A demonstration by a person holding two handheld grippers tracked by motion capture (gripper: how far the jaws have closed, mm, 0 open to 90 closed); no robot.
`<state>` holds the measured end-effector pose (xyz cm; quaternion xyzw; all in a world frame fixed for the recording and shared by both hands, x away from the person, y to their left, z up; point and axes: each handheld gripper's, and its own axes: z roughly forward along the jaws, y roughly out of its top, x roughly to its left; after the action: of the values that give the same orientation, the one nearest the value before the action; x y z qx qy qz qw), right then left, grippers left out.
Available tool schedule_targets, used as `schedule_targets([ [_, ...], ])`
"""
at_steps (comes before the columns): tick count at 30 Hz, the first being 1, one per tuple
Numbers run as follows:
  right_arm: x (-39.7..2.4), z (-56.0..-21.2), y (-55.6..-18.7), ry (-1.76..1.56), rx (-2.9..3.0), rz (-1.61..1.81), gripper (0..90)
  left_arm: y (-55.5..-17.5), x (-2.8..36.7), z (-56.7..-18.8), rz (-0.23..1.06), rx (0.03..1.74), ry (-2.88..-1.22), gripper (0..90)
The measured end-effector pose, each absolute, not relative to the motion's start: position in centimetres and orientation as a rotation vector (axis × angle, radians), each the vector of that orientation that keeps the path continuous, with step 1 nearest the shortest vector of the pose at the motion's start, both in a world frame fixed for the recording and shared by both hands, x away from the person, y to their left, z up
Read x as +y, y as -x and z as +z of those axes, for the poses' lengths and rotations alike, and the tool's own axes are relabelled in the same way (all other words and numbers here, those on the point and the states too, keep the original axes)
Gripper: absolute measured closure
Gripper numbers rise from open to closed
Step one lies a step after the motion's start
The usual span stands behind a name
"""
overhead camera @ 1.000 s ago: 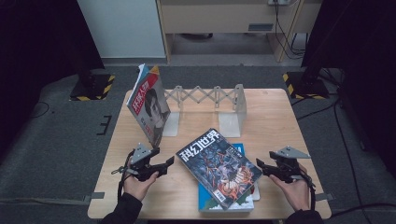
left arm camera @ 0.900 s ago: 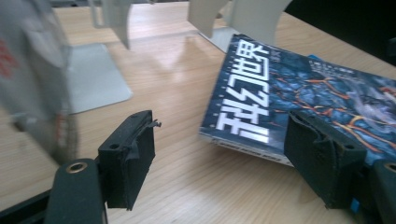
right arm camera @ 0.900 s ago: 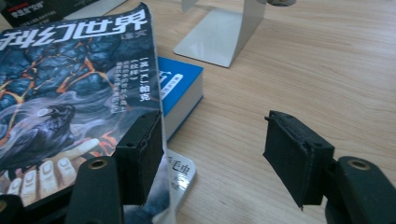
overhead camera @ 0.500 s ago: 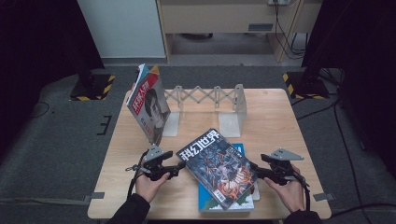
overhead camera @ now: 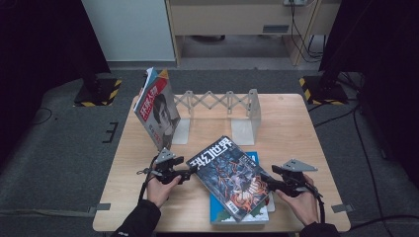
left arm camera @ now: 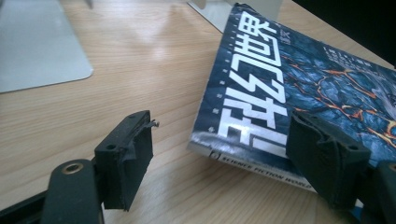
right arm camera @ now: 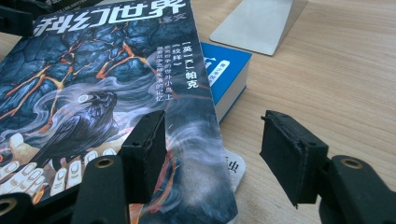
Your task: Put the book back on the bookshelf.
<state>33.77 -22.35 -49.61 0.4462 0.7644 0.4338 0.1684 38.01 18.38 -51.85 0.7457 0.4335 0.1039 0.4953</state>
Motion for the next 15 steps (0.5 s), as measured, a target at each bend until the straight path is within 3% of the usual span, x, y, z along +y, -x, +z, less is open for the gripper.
schedule_targets([
  [6, -22.2, -49.8, -33.8, -1.265, 2.18, 1.23, 39.0, -38.4, 17.5, -52.1, 0.178, 0.984, -1.826, 23.5],
  [15, -22.4, -49.8, -33.8, -1.268, 2.167, 1.221, 37.1, -36.9, 17.3, -51.6, 0.172, 0.999, -1.851, 24.4],
])
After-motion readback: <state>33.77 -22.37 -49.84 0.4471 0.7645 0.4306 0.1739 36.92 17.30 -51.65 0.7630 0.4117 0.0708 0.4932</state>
